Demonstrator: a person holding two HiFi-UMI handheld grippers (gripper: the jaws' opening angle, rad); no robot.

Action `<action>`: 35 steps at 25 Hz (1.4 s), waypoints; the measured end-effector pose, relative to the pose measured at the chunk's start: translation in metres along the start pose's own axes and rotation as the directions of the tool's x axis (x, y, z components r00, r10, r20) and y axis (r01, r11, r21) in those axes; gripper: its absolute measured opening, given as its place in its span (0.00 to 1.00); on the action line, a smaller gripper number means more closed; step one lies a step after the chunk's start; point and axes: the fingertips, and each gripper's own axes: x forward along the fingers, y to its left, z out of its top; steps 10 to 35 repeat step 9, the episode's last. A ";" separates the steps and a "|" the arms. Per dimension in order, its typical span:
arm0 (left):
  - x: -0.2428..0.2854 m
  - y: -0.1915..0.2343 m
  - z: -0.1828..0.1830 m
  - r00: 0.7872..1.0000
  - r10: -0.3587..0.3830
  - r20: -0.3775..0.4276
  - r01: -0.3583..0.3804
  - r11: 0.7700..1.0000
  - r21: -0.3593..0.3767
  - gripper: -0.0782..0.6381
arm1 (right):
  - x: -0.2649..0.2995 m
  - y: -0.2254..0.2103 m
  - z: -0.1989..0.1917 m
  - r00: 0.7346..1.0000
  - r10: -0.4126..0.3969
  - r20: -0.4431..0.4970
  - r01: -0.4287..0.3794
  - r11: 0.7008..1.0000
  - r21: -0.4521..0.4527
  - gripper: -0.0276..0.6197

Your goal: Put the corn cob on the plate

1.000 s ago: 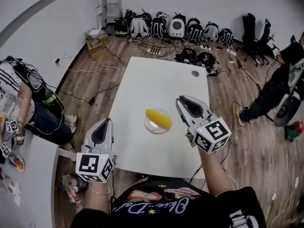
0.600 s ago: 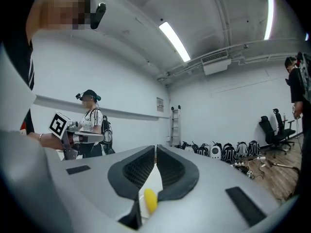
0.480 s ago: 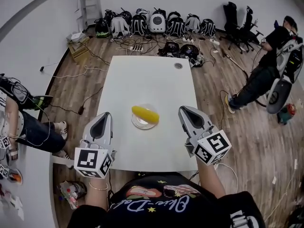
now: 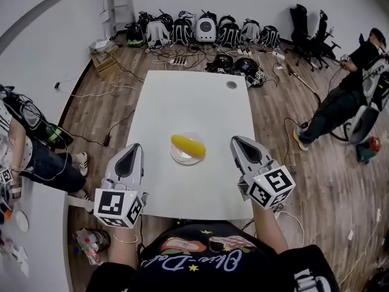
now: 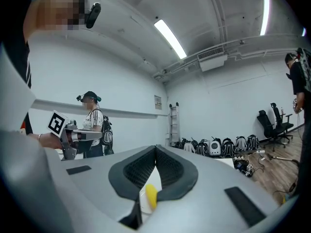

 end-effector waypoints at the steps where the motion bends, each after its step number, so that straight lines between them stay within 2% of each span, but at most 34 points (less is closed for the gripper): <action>1: -0.001 0.000 0.001 1.000 0.007 -0.003 -0.007 1.000 -0.001 0.11 | 0.001 0.000 0.000 1.000 0.005 -0.004 -0.005 1.000 0.001 0.07; 9: -0.012 0.033 -0.015 0.999 0.037 -0.011 -0.037 0.999 -0.007 0.11 | 0.029 0.022 -0.017 0.999 0.045 -0.024 -0.045 0.999 0.009 0.07; 35: -0.012 0.033 -0.015 0.999 0.037 -0.011 -0.037 0.999 -0.007 0.11 | 0.029 0.022 -0.017 0.999 0.045 -0.024 -0.045 0.999 0.009 0.07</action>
